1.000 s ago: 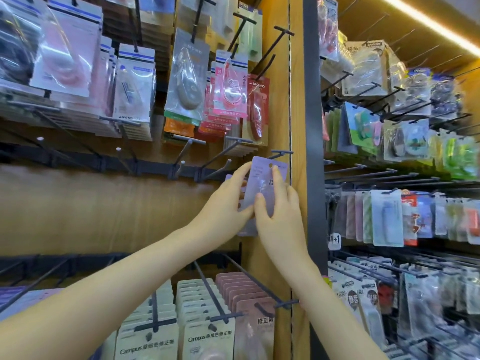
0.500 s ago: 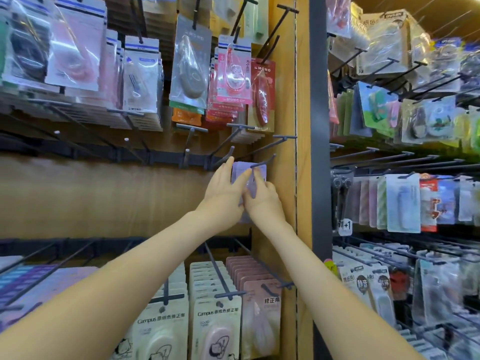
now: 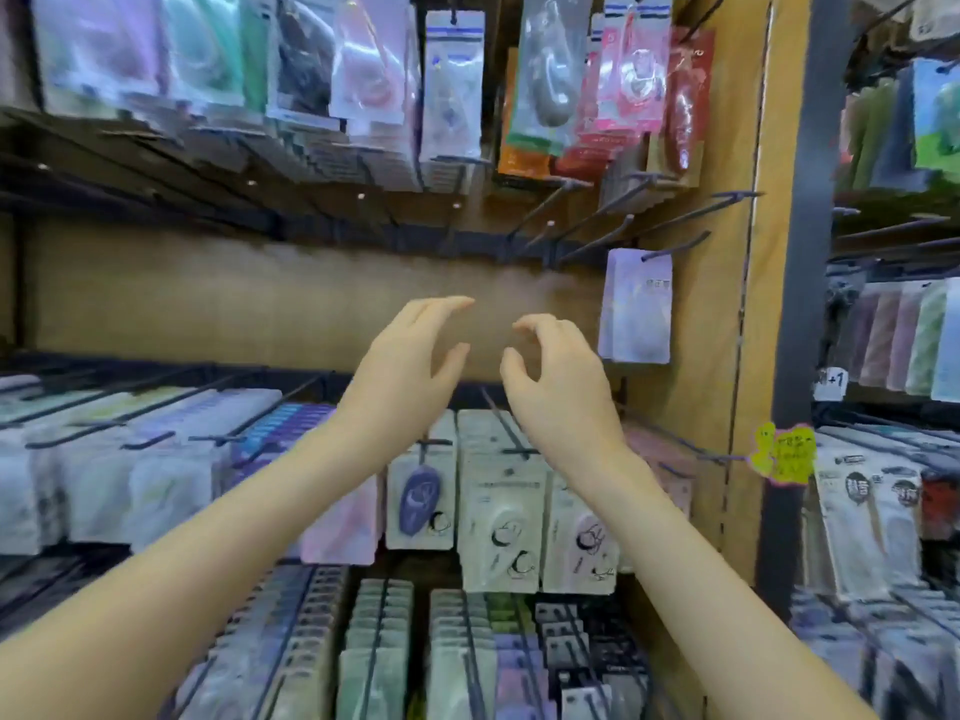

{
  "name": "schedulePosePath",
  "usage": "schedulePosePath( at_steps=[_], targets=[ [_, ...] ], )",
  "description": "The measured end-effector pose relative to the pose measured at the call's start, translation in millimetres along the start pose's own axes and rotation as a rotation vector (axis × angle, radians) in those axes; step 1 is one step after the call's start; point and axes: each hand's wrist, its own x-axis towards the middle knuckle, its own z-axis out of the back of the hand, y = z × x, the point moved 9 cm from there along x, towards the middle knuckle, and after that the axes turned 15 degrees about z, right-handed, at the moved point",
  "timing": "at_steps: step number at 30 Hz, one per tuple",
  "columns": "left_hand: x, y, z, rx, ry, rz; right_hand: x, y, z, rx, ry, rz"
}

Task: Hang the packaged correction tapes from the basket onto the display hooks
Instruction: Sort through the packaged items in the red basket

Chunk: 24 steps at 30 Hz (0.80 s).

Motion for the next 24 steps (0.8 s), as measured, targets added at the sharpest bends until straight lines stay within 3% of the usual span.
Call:
schedulePosePath(
  at_steps=[4,7,14,20,24],
  targets=[
    [-80,90,96,-0.069,-0.101,0.2,-23,130,-70,0.127,-0.08,0.163],
    [-154,172,167,-0.057,-0.136,0.411,-64,224,-163,0.346,-0.015,0.134],
    [-342,407,264,0.352,0.057,0.922,-204,370,-423,0.644,0.576,-0.023],
    [-539,580,316,0.449,0.218,1.429,-360,469,-611,0.711,1.095,-0.002],
    [-677,668,342,0.461,0.208,1.679,-488,511,-720,0.784,1.431,-0.208]
  ],
)
